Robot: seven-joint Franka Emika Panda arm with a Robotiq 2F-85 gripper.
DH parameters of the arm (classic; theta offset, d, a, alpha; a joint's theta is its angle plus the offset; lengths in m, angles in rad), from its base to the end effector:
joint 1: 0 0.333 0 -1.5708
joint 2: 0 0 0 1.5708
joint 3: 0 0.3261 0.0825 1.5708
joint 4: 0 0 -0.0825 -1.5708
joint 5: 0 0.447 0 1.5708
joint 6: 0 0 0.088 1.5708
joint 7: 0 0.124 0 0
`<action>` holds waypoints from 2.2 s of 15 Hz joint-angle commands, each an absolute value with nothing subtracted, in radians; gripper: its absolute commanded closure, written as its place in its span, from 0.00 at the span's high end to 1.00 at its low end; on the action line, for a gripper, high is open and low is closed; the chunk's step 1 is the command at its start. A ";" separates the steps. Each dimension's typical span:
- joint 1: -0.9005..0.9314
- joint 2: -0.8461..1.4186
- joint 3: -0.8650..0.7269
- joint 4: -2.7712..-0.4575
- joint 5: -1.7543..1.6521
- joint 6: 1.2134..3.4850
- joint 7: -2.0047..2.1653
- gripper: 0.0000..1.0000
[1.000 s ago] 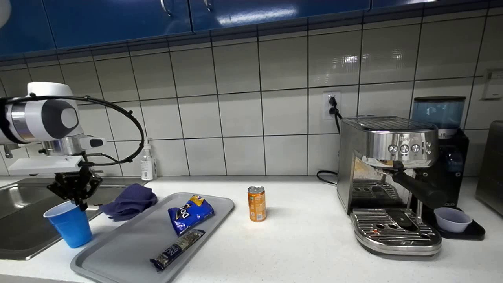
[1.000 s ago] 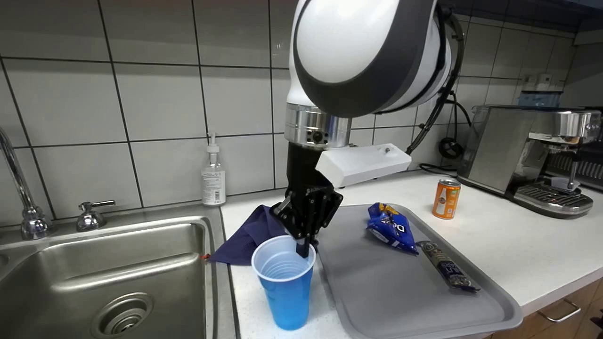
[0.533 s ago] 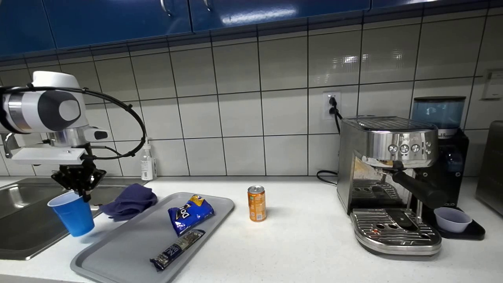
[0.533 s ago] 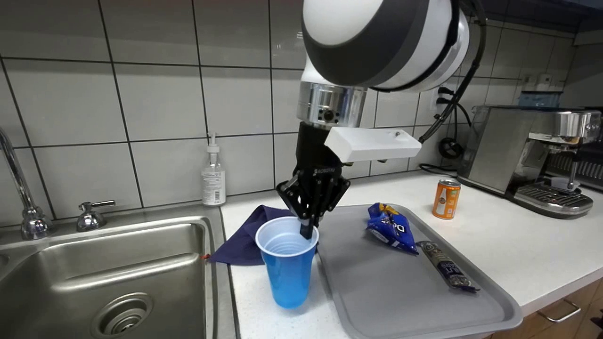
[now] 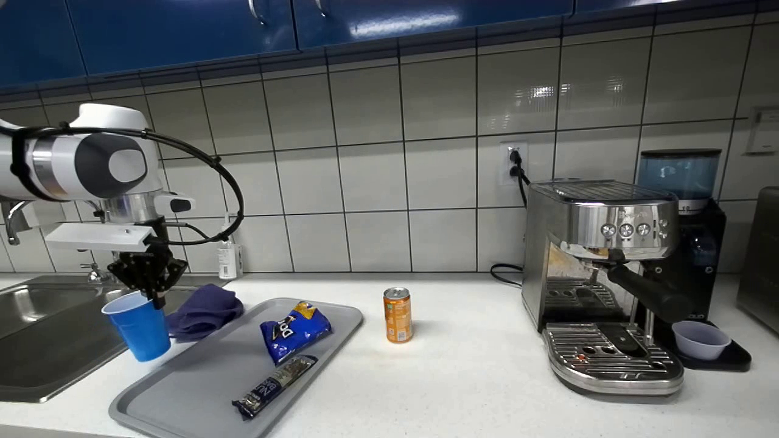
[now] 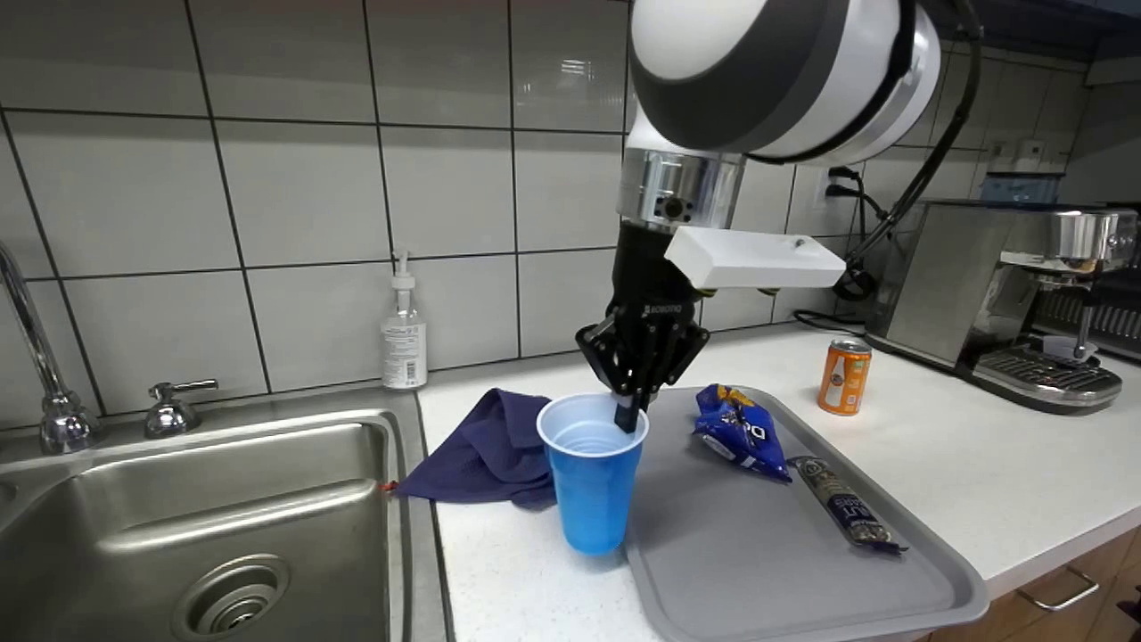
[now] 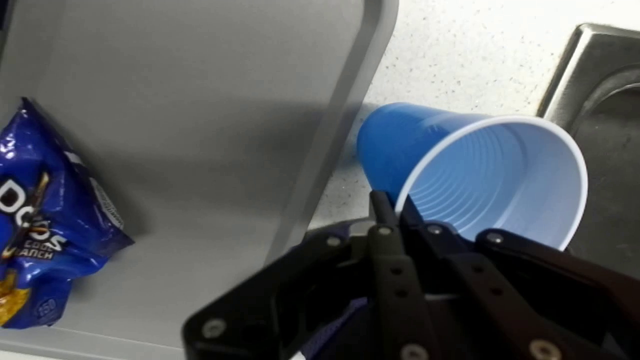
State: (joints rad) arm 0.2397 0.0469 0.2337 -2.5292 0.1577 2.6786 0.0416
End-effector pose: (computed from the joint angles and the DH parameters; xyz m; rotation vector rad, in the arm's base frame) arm 0.4524 0.2290 0.2078 -2.9952 -0.4427 -0.1165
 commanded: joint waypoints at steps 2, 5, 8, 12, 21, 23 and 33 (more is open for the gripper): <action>0.210 -0.027 0.211 -2.585 0.182 2.642 0.006 0.01; 0.198 -0.043 0.190 -2.611 0.180 2.634 0.007 0.01; 0.187 -0.062 0.169 -2.640 0.190 2.630 -0.004 0.01; 0.170 -0.088 0.139 -2.690 0.201 2.649 -0.025 0.01; 0.149 -0.128 0.059 -2.779 0.334 2.683 -0.190 0.01; 0.146 -0.135 0.042 -2.794 0.349 2.699 -0.227 0.01; 0.140 -0.093 0.016 -2.773 0.341 2.730 -0.266 0.30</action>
